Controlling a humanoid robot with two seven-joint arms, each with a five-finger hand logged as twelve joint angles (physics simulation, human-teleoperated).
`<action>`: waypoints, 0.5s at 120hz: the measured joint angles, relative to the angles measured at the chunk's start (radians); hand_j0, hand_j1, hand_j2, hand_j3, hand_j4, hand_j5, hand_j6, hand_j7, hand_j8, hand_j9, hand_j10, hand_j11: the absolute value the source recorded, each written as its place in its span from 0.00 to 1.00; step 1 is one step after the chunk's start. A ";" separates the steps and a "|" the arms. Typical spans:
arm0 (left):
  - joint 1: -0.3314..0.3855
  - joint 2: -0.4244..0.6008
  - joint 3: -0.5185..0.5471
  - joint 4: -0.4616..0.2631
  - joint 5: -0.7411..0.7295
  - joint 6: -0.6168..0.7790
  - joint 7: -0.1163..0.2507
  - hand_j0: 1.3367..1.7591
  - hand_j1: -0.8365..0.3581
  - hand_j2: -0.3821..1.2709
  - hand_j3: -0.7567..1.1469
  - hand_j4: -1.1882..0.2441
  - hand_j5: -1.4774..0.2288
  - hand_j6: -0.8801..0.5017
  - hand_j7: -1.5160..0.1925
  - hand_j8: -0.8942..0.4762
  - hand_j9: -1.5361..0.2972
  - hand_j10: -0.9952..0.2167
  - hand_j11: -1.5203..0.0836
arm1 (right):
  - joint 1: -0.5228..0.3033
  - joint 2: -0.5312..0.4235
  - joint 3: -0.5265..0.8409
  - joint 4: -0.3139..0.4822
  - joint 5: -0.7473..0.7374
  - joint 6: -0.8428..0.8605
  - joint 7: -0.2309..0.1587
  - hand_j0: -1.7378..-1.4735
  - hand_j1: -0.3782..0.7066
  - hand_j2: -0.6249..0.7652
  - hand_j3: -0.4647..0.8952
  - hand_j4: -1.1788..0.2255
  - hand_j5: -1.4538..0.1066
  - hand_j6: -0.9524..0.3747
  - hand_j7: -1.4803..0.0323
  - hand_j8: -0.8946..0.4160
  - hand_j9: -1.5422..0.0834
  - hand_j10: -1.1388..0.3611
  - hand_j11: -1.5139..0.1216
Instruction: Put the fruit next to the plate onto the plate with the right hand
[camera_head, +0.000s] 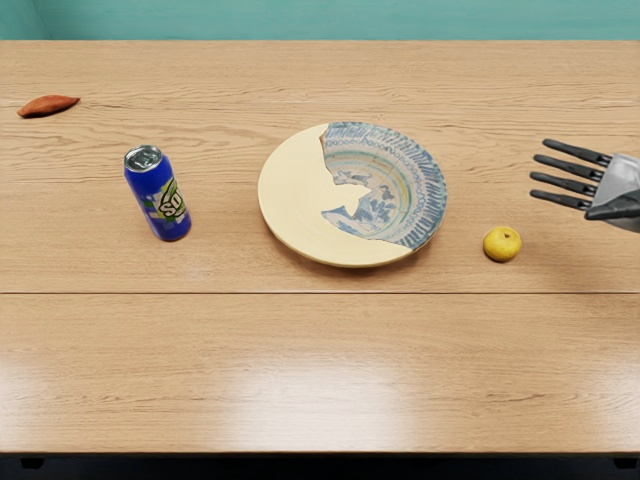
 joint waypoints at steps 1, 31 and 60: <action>0.001 0.000 0.000 0.000 0.000 0.000 0.000 0.76 0.99 0.23 0.40 0.83 0.87 0.64 0.89 0.65 0.84 0.82 0.95 | -0.001 0.000 0.000 -0.001 0.000 0.000 0.000 0.30 0.06 0.45 0.34 0.82 0.91 0.70 0.95 0.66 0.93 0.74 0.90; 0.000 0.000 0.000 0.000 0.000 0.000 0.000 0.76 0.99 0.23 0.40 0.83 0.87 0.64 0.89 0.65 0.84 0.82 0.95 | 0.028 0.003 0.003 -0.019 -0.041 0.002 0.000 0.30 0.06 0.45 0.34 0.82 0.91 0.70 0.96 0.66 0.93 0.74 0.90; 0.000 0.000 0.000 0.000 0.000 -0.001 0.000 0.76 0.99 0.23 0.40 0.83 0.87 0.64 0.89 0.65 0.84 0.82 0.95 | 0.107 -0.047 -0.020 0.430 -0.694 -0.206 0.000 0.30 0.06 0.45 0.34 0.82 0.91 0.70 0.95 0.66 0.93 0.74 0.90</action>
